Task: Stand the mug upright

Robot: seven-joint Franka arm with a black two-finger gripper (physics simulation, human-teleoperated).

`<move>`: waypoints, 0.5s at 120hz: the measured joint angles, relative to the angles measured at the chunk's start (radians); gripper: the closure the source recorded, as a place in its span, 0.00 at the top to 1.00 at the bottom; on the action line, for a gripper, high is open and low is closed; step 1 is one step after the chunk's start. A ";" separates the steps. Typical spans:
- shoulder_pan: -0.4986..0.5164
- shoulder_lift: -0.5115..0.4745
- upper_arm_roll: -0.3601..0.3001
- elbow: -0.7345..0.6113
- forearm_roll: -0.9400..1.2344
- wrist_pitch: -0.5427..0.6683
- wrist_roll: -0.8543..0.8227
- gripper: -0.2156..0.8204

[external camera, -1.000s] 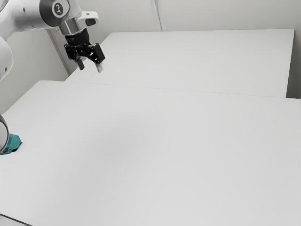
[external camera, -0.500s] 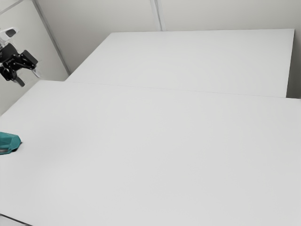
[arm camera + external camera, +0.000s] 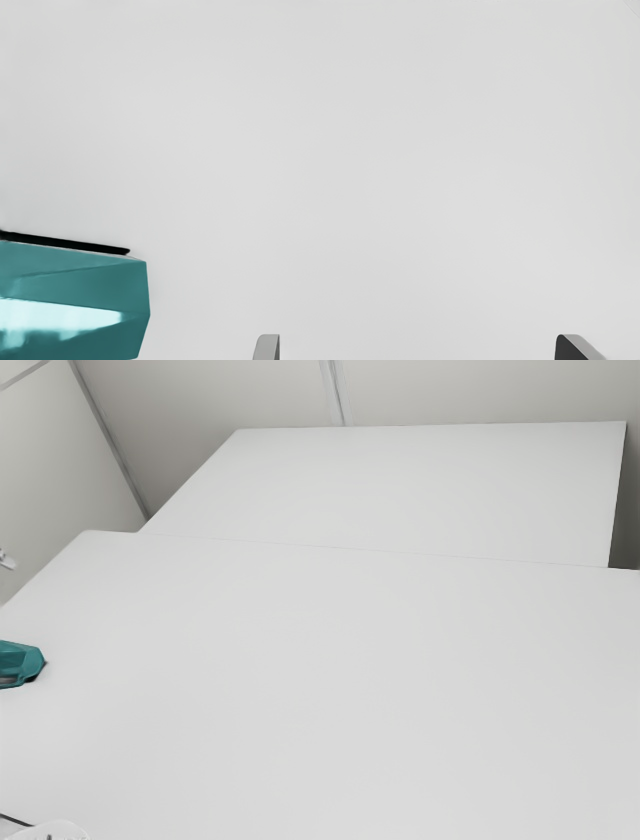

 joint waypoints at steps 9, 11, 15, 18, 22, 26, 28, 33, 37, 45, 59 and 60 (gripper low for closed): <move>0.046 0.052 -0.016 0.050 -0.019 0.001 0.043 0.79; 0.062 0.058 -0.025 0.055 -0.022 0.002 0.052 0.79; 0.091 0.068 -0.038 0.061 -0.028 0.005 0.070 0.79; 0.109 0.076 -0.045 0.064 -0.031 0.007 0.084 0.79; 0.133 0.086 -0.052 0.067 -0.035 0.009 0.101 0.79; 0.157 0.091 -0.060 0.068 -0.040 0.011 0.118 0.79; 0.169 0.094 -0.066 0.068 -0.042 0.012 0.126 0.79; 0.187 0.108 -0.074 0.069 -0.046 0.015 0.146 0.79; 0.201 0.116 -0.079 0.069 -0.049 0.017 0.162 0.79; 0.226 0.123 -0.082 0.070 -0.052 0.020 0.191 0.79; 0.248 0.155 -0.085 0.089 -0.055 0.032 0.236 0.79; 0.248 0.160 -0.086 0.093 -0.055 0.032 0.239 0.79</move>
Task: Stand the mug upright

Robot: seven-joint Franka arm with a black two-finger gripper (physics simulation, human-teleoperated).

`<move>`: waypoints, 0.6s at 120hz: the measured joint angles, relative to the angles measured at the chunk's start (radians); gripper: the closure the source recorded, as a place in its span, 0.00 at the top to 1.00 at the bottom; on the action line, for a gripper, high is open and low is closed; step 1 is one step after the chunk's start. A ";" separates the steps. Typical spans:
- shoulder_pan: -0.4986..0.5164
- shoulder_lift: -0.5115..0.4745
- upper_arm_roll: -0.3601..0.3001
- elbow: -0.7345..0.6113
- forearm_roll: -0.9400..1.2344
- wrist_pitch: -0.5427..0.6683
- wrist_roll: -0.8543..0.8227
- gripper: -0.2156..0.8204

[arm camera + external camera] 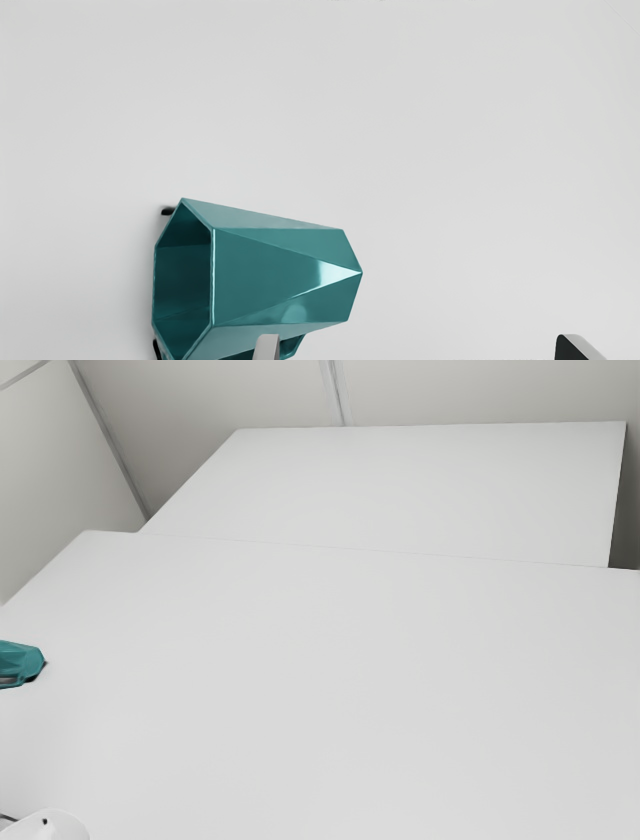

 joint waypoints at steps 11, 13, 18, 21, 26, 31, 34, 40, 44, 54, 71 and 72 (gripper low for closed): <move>0.001 0.094 0.001 0.148 -0.010 -0.009 0.030 0.79; 0.002 0.110 0.002 0.172 -0.015 -0.011 0.035 0.79; 0.007 0.155 0.003 0.224 -0.035 -0.016 0.046 0.79; 0.011 0.175 0.003 0.243 -0.050 -0.019 0.053 0.79; 0.019 0.202 0.004 0.259 -0.076 -0.022 0.062 0.79; 0.030 0.223 0.005 0.264 -0.108 -0.027 0.068 0.79; 0.037 0.233 0.006 0.265 -0.128 -0.031 0.071 0.79; 0.046 0.246 0.008 0.263 -0.161 -0.048 0.072 0.79; 0.050 0.250 0.008 0.262 -0.176 -0.064 0.071 0.79; 0.049 0.254 0.037 0.257 -0.199 -0.105 0.064 0.79; 0.027 0.255 0.127 0.244 -0.214 -0.162 0.046 0.79; 0.026 0.255 0.130 0.243 -0.215 -0.164 0.045 0.79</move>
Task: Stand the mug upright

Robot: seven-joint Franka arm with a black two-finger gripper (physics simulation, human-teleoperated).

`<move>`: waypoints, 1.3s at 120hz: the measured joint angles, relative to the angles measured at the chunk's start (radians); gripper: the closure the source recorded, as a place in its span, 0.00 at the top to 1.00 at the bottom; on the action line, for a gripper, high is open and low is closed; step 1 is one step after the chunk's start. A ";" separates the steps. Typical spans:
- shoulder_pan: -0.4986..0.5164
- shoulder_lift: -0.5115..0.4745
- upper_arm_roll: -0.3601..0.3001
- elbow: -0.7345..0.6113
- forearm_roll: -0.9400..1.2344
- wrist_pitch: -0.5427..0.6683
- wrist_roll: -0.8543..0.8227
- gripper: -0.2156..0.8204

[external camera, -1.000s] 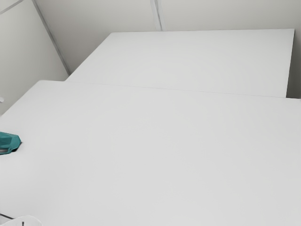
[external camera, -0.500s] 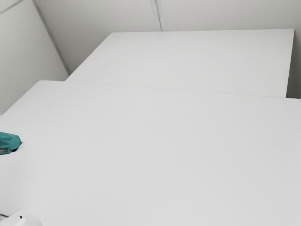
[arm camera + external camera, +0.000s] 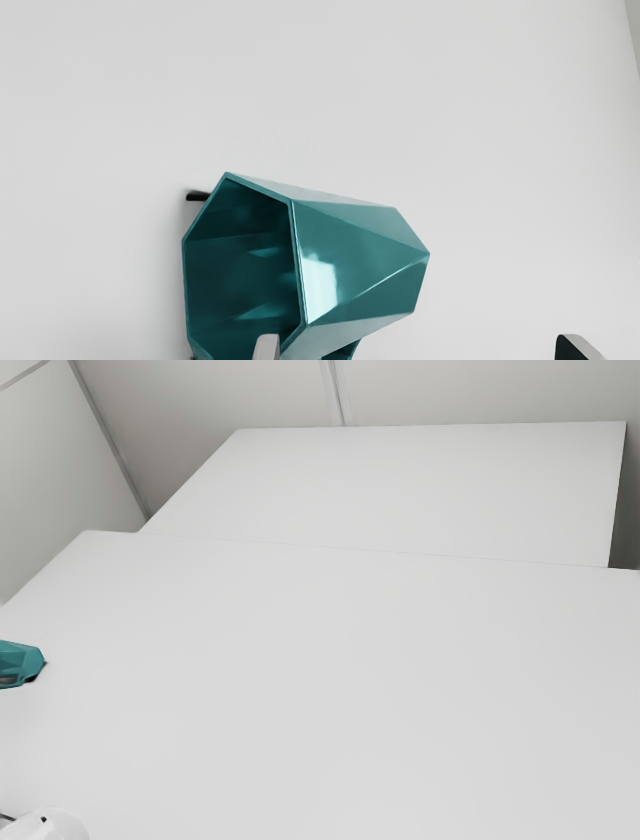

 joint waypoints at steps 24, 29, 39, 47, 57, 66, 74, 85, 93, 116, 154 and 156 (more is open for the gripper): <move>-0.009 0.000 0.016 -0.017 -0.011 -0.019 -0.021 0.79; -0.009 0.000 0.015 -0.009 -0.013 -0.011 -0.024 0.79; -0.009 -0.002 0.015 0.007 -0.017 0.013 -0.028 0.79; -0.009 -0.006 0.015 0.014 -0.023 0.032 -0.031 0.79; -0.010 -0.002 0.015 0.019 -0.031 0.061 -0.033 0.79; -0.013 0.013 0.014 0.019 -0.035 0.088 -0.035 0.79; -0.030 0.030 0.012 0.018 -0.038 0.113 -0.037 0.79; -0.052 0.052 0.010 0.015 -0.040 0.146 -0.039 0.79; -0.057 0.060 0.009 0.013 -0.041 0.166 -0.040 0.79; -0.059 0.062 0.008 -0.009 -0.041 0.175 -0.043 0.79; -0.066 0.059 0.007 -0.025 -0.041 0.125 -0.047 0.46; -0.066 0.058 0.006 -0.025 -0.041 0.123 -0.047 0.42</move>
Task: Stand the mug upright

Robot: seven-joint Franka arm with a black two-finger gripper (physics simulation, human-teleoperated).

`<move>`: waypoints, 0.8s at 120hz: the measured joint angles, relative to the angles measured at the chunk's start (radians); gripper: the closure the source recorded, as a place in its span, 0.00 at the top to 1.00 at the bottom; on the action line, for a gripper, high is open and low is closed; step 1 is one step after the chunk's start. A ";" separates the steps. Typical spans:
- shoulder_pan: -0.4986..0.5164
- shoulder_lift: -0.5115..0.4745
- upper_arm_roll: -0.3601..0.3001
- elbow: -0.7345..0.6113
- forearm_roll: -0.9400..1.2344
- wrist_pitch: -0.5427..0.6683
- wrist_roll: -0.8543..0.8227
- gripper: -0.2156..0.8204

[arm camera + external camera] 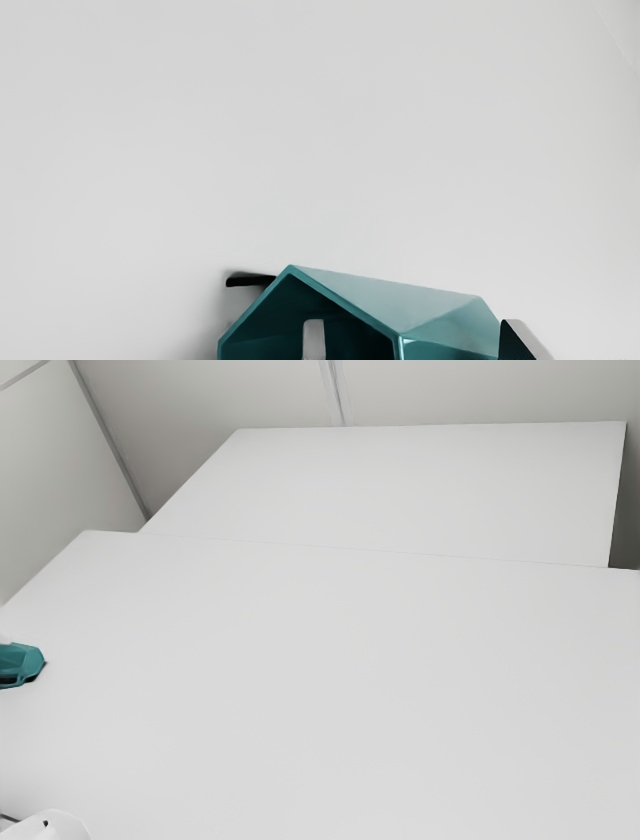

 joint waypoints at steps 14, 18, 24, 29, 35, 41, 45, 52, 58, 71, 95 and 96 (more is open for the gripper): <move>-0.001 -0.005 -0.013 0.000 -0.003 -0.019 -0.002 0.24; 0.000 -0.007 -0.016 0.000 -0.008 -0.026 -0.002 0.21; 0.000 -0.012 -0.018 0.000 -0.020 -0.040 -0.003 0.16; 0.000 -0.016 -0.019 0.000 -0.033 -0.053 -0.003 0.12; 0.000 -0.022 -0.023 0.000 -0.049 -0.067 -0.003 0.10; 0.001 -0.028 -0.034 0.000 -0.061 -0.082 -0.004 0.08; 0.002 -0.031 -0.040 0.000 -0.073 -0.091 -0.004 0.07; 0.003 -0.035 -0.045 0.000 -0.091 -0.109 -0.004 0.06; 0.005 -0.039 -0.052 0.000 -0.101 -0.123 -0.003 0.06; 0.012 -0.066 -0.062 0.000 -0.111 -0.144 -0.003 0.05; -0.005 -0.224 -0.077 -0.087 -0.015 -0.176 -0.012 0.04; -0.008 -0.236 -0.078 -0.098 -0.007 -0.177 -0.013 0.04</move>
